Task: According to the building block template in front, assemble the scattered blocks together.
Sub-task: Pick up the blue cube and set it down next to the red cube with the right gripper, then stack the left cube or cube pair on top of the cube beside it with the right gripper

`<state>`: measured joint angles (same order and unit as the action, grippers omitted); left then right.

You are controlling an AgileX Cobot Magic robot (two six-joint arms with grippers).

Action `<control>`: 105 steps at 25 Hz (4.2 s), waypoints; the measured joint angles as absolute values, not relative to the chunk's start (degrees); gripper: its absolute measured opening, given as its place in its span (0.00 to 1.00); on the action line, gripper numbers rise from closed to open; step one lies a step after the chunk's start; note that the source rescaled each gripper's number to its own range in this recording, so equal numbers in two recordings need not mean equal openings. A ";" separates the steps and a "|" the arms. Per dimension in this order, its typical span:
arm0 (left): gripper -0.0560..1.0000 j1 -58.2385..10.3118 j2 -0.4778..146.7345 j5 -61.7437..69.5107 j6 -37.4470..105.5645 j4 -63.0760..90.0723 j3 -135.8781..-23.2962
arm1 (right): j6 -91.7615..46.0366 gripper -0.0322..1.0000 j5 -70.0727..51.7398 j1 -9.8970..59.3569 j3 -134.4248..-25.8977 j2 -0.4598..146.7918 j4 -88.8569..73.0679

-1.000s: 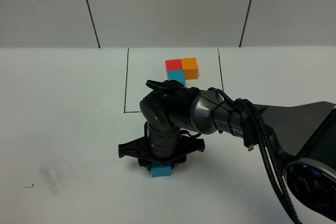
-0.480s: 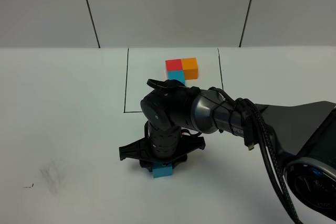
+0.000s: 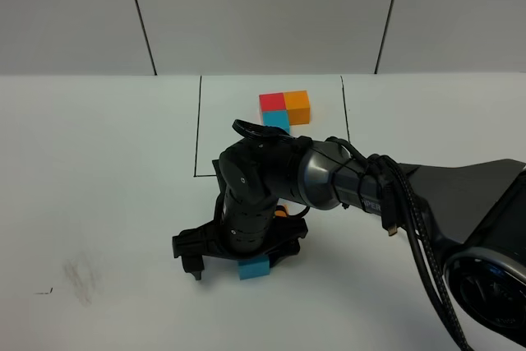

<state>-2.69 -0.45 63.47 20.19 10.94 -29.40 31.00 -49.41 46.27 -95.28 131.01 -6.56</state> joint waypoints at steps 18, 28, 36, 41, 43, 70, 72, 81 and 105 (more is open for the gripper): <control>0.86 -2.69 -0.45 63.47 20.19 7.82 -29.40 | 35.81 1.00 -58.82 46.20 -94.61 129.89 3.59; 0.86 -2.69 -0.45 63.47 20.19 7.82 -29.40 | 35.40 1.00 -61.98 46.10 -94.56 122.51 1.43; 0.86 -2.69 -0.45 63.47 20.19 7.82 -29.40 | 31.81 0.91 -67.33 46.10 -94.56 117.12 0.00; 0.86 -2.69 -0.45 63.47 20.19 7.82 -29.40 | 30.92 0.69 -69.11 46.10 -94.56 114.52 -1.22; 0.86 -2.69 -0.45 63.47 20.19 7.82 -29.40 | 30.55 0.60 -69.22 46.10 -94.56 113.34 -1.22; 0.86 -2.69 -0.45 63.47 20.19 7.82 -29.40 | -14.41 0.03 -69.72 46.44 -94.56 102.55 -0.86; 0.86 -2.69 -0.45 63.47 20.19 7.82 -29.40 | -17.34 0.05 -69.79 46.44 -94.56 102.55 2.21; 0.86 -2.69 -0.45 63.47 20.19 7.82 -29.40 | -33.21 0.55 -68.61 46.44 -94.56 102.55 10.68; 0.86 -2.69 -0.45 63.47 20.19 7.82 -29.40 | -48.63 0.64 -60.26 46.27 -94.56 118.66 12.40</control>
<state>-2.69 -0.45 63.47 20.19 7.82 -29.40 -48.63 -60.26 46.27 -94.56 118.66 12.40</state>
